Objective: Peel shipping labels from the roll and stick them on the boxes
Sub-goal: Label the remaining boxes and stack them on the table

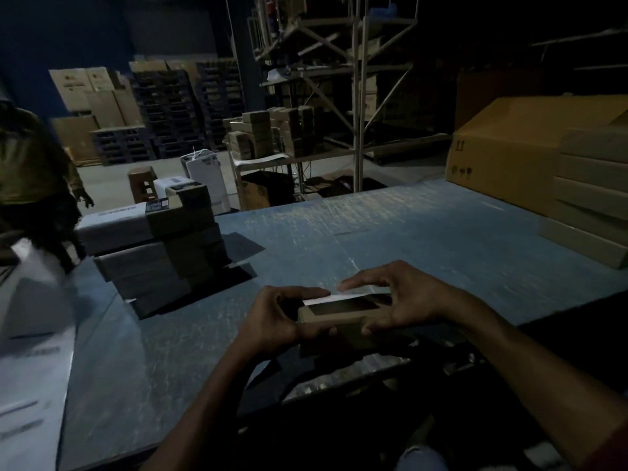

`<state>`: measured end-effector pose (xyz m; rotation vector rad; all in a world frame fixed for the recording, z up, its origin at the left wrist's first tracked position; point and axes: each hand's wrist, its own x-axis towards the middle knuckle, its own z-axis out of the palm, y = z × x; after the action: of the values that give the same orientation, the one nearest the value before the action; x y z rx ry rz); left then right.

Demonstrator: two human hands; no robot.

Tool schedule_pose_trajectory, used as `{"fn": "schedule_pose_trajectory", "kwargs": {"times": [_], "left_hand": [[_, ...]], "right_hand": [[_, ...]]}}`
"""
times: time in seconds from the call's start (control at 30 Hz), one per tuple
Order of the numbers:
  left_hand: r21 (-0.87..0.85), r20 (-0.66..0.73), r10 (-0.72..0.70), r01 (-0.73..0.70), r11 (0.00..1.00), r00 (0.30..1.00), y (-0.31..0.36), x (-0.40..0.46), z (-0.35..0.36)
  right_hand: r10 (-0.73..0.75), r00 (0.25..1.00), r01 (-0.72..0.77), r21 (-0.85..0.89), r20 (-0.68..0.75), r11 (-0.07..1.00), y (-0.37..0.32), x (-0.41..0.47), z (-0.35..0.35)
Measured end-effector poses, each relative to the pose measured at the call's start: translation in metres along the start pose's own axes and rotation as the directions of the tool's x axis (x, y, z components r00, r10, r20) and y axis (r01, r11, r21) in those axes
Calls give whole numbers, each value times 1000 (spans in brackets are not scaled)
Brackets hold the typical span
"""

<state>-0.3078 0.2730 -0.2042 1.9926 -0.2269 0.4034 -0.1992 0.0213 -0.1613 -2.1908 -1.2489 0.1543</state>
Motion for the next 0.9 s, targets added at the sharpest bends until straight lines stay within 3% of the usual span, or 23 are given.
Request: {"fn": "schedule_pose_trajectory", "kwargs": {"times": [0.23, 0.37, 0.57, 0.67, 0.8, 0.9], "left_hand": [[28, -40, 23, -22, 999, 999, -8, -6, 6], [116, 36, 164, -167, 979, 986, -15, -12, 6], [211, 73, 277, -286, 935, 958, -28, -26, 6], [282, 89, 342, -353, 892, 935, -40, -30, 8], [375, 63, 385, -380, 846, 921, -43, -32, 11], [362, 60, 406, -399, 842, 912, -37, -33, 11]], "right_hand": [[-121, 988, 128, 72, -100, 989, 18, -9, 25], [-180, 973, 189, 44, -147, 981, 23, -10, 36], [-340, 933, 305, -246, -116, 920, 24, -15, 52], [-418, 901, 370, -302, -115, 879, 28, -17, 58], [-532, 815, 435, -364, -229, 824, 36, -17, 69], [-510, 765, 450, -240, -393, 860, 43, -16, 79]]}}
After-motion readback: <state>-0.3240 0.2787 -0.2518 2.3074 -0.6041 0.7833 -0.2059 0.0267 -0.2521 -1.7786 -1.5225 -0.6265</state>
